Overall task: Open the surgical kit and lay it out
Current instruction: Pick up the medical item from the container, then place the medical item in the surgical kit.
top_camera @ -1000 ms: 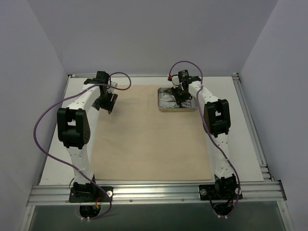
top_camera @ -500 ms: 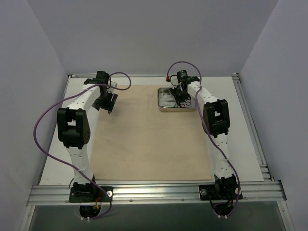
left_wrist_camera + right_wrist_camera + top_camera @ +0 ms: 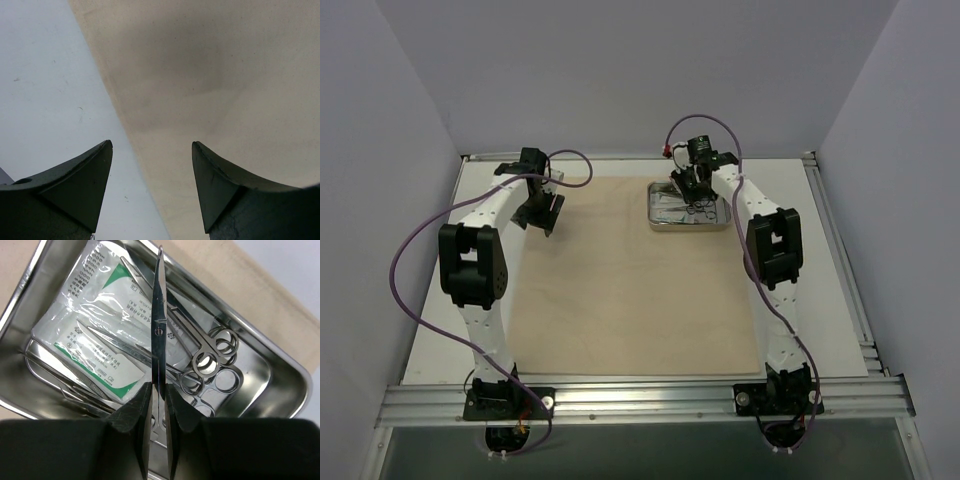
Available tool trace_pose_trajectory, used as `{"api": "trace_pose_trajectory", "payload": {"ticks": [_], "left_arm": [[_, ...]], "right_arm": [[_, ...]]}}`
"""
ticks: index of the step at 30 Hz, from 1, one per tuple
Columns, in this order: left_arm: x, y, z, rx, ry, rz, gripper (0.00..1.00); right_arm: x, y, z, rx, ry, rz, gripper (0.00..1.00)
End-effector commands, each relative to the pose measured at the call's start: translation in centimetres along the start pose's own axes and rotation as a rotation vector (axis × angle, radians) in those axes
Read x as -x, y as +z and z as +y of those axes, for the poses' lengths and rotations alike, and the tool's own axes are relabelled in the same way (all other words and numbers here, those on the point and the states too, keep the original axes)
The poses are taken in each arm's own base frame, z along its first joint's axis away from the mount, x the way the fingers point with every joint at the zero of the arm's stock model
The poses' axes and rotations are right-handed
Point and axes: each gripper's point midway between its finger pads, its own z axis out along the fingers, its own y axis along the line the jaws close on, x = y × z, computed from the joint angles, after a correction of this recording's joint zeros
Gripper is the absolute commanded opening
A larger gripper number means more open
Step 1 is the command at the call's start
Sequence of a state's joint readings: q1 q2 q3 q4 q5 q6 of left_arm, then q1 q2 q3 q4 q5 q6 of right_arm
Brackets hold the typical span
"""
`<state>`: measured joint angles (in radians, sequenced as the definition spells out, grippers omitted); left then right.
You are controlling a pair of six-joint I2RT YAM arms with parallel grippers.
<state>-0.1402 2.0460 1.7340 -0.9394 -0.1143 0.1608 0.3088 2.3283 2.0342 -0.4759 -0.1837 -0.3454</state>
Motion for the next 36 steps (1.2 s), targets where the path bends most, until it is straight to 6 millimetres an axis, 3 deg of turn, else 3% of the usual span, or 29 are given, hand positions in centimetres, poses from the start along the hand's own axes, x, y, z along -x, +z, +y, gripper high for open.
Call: {"api": "trace_pose_trajectory", "payload": {"ticks": [1,6,11,12,13,14,15,16,17,18,21,22,25,29,36], "left_arm": [[0.5,-0.7,0.3,-0.008,-0.023,-0.031,0.74],[0.9,-1.1,0.4,-0.003,-0.023,-0.044,0.74],[1.8,-1.5,0.8,0.012,-0.05,-0.068,0.74],[2.0,-1.6,0.8,0.012,-0.057,-0.074,0.74],[2.6,-1.8,0.8,0.014,-0.067,-0.089,0.74],[2.9,-2.0,0.9,0.014,-0.072,-0.097,0.74],[3.2,-2.1,0.9,0.015,-0.078,-0.106,0.74],[3.5,-2.3,1.0,0.018,-0.088,-0.116,0.74],[4.1,-2.7,1.1,0.02,-0.095,-0.134,0.74],[4.3,-2.9,1.2,0.024,-0.102,-0.145,0.74],[5.0,-3.5,1.4,0.031,-0.123,-0.176,0.74],[5.1,-3.6,1.4,0.031,-0.13,-0.182,0.73],[5.3,-3.9,1.4,0.031,-0.134,-0.193,0.73],[5.5,-4.5,1.5,0.035,-0.14,-0.21,0.73],[5.6,-4.8,2.0,0.025,-0.171,-0.225,0.74]], "right_arm": [[4.1,-4.1,-0.9,-0.046,0.004,-0.123,0.0],[7.5,-6.1,-1.1,-0.064,0.124,-0.248,0.0],[9.1,-11.2,-2.0,-0.165,0.427,-0.336,0.0],[7.5,-11.0,-1.6,-0.177,0.474,-0.293,0.0],[7.1,-12.8,-1.1,-0.187,0.509,-0.301,0.0],[5.8,-13.1,-1.2,-0.245,0.545,-0.274,0.0],[2.8,-12.1,1.0,-0.239,0.572,-0.181,0.0],[1.9,-13.4,1.9,-0.246,0.578,-0.171,0.0],[0.3,-13.3,2.9,-0.257,0.581,-0.13,0.0],[-3.4,-12.4,5.1,-0.282,0.593,-0.024,0.0],[-7.1,-12.9,9.1,-0.271,0.617,0.038,0.0],[-9.8,-12.6,10.0,-0.282,0.618,0.089,0.0],[-13.6,-11.7,11.6,-0.294,0.656,0.142,0.0],[-15.1,-10.4,14.2,-0.261,0.658,0.157,0.0],[-17.8,-8.4,16.7,-0.252,0.64,0.214,0.0]]}}
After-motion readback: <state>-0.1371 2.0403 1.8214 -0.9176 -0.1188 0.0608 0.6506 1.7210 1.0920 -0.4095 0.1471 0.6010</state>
